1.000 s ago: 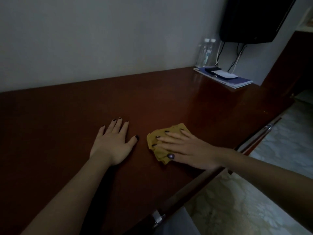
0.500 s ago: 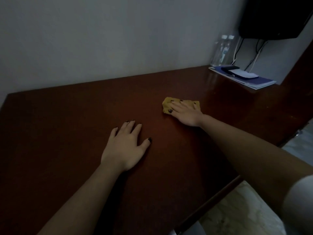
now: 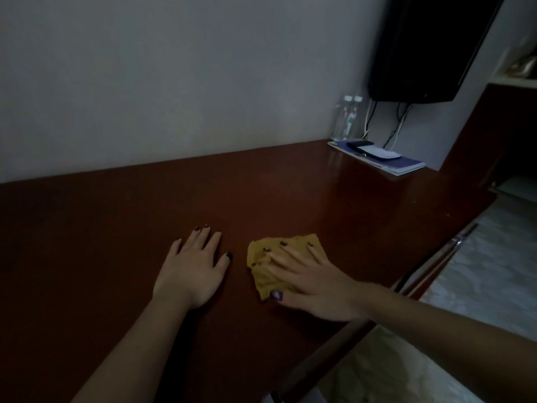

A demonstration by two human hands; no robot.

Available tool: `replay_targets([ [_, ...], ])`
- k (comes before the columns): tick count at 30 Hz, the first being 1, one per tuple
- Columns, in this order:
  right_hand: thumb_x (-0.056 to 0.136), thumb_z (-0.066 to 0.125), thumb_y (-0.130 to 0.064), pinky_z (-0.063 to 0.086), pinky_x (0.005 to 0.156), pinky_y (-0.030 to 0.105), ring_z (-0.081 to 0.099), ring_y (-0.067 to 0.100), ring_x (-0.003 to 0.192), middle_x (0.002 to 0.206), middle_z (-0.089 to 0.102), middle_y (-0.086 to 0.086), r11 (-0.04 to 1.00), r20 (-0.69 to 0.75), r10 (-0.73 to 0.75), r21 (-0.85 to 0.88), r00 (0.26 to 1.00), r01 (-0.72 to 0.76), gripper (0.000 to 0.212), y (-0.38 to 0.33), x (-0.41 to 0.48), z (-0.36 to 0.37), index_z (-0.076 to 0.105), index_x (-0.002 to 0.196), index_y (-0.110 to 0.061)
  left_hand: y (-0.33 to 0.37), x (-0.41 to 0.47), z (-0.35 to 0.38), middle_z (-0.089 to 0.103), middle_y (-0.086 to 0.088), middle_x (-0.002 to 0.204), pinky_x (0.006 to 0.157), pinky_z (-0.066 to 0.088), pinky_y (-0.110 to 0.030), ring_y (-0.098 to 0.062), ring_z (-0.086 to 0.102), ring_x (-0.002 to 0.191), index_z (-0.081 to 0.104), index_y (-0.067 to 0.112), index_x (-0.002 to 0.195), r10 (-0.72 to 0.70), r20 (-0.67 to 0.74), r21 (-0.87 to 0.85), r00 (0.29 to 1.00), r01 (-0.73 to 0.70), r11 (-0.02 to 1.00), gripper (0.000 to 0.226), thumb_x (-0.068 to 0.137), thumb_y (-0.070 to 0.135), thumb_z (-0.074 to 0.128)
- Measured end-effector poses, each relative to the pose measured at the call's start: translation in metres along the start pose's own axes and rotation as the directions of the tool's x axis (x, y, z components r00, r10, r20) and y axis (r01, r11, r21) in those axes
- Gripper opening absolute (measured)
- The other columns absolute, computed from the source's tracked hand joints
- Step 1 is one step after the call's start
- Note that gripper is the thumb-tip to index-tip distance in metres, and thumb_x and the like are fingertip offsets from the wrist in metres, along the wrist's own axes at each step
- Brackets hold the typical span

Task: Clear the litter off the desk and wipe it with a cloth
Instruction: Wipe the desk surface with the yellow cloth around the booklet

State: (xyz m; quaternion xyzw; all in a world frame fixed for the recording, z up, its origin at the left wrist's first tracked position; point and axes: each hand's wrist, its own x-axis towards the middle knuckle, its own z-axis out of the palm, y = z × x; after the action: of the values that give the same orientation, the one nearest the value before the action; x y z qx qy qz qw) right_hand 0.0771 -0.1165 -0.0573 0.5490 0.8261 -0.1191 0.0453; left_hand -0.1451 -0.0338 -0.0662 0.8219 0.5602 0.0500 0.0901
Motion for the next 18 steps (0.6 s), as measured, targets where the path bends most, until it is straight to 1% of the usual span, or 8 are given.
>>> replay_targets([
  [2,0.074,-0.005,-0.082,-0.028,0.104,0.032,-0.033,-0.005,0.132,0.137,-0.029,-0.039,0.999,-0.011,-0.035,0.038,0.999,0.035,0.046,-0.004,-0.008,0.004,-0.021,0.116,-0.074,-0.001,-0.001,0.001,-0.009,0.005,0.159,0.117,-0.003,-0.034,-0.009,-0.010,0.145,-0.001,0.028,0.151,0.005,-0.006,0.001,1.000,-0.005,1.000,0.062,0.097,0.054,0.014],
  [4,0.082,0.001,-0.076,-0.019,0.109,0.030,-0.019,-0.006,0.138,0.145,-0.012,-0.039,0.987,-0.033,-0.061,0.144,0.998,0.065,0.040,0.000,-0.007,-0.003,-0.004,0.122,-0.076,-0.003,-0.001,0.002,-0.009,0.006,0.159,0.117,-0.003,-0.035,-0.009,-0.010,0.145,-0.001,0.028,0.151,0.014,-0.014,-0.007,1.000,-0.014,1.000,0.062,0.097,0.054,0.014],
  [6,0.093,0.022,-0.059,0.006,0.113,0.029,0.013,-0.003,0.138,0.146,0.024,-0.032,0.950,-0.169,-0.034,0.299,0.985,0.084,0.039,0.013,-0.003,-0.014,0.026,0.131,-0.063,-0.004,0.001,0.003,-0.006,0.006,0.159,0.117,-0.003,-0.035,-0.009,-0.009,0.145,0.001,0.029,0.151,0.016,-0.031,-0.019,0.999,-0.016,1.000,0.063,0.096,0.055,0.016],
  [8,0.095,0.044,-0.045,0.026,0.107,0.027,0.032,-0.004,0.124,0.134,0.042,-0.023,0.951,-0.268,0.036,0.305,0.963,0.050,0.037,0.030,0.005,-0.024,0.044,0.131,-0.042,-0.006,0.003,0.004,-0.004,0.007,0.159,0.117,-0.002,-0.036,-0.010,-0.007,0.145,0.003,0.030,0.151,0.012,-0.045,-0.025,0.999,-0.013,1.000,0.063,0.095,0.056,0.017],
  [11,0.088,0.058,-0.041,0.033,0.093,0.022,0.038,0.002,0.107,0.113,0.048,-0.017,0.991,-0.272,0.034,0.132,0.962,0.002,0.032,0.045,0.024,-0.033,0.053,0.120,-0.035,-0.006,0.004,0.005,-0.002,0.008,0.159,0.117,-0.003,-0.037,-0.009,-0.006,0.145,0.005,0.031,0.151,0.010,-0.062,-0.045,0.998,-0.012,0.999,0.063,0.095,0.057,0.019],
  [14,0.088,0.059,-0.037,0.033,0.077,0.021,0.040,0.000,0.088,0.091,0.047,-0.016,0.989,-0.186,-0.003,0.145,0.982,0.030,0.013,0.047,0.040,-0.042,0.053,0.099,-0.033,-0.007,0.004,0.005,0.000,0.009,0.159,0.116,-0.004,-0.036,-0.008,-0.005,0.145,0.008,0.033,0.150,0.002,-0.079,-0.077,0.997,-0.008,0.997,0.063,0.094,0.057,0.022],
  [16,0.091,0.056,-0.032,0.033,0.076,0.021,0.042,-0.002,0.086,0.091,0.046,-0.014,0.983,-0.121,-0.015,0.180,0.993,0.037,0.003,0.047,0.044,-0.043,0.054,0.093,-0.030,-0.006,0.004,0.005,0.001,0.009,0.159,0.116,-0.004,-0.036,-0.008,-0.004,0.145,0.009,0.033,0.150,0.004,-0.082,-0.084,0.997,-0.011,0.996,0.063,0.094,0.057,0.022],
  [18,0.093,0.053,-0.027,0.037,0.074,0.022,0.046,-0.001,0.085,0.093,0.046,-0.013,0.983,-0.113,-0.034,0.178,0.993,0.054,0.003,0.046,0.040,-0.046,0.054,0.091,-0.030,-0.005,0.004,0.005,0.002,0.009,0.159,0.116,-0.004,-0.036,-0.008,-0.003,0.145,0.010,0.032,0.150,0.006,-0.083,-0.087,0.997,-0.013,0.996,0.063,0.094,0.057,0.023],
])
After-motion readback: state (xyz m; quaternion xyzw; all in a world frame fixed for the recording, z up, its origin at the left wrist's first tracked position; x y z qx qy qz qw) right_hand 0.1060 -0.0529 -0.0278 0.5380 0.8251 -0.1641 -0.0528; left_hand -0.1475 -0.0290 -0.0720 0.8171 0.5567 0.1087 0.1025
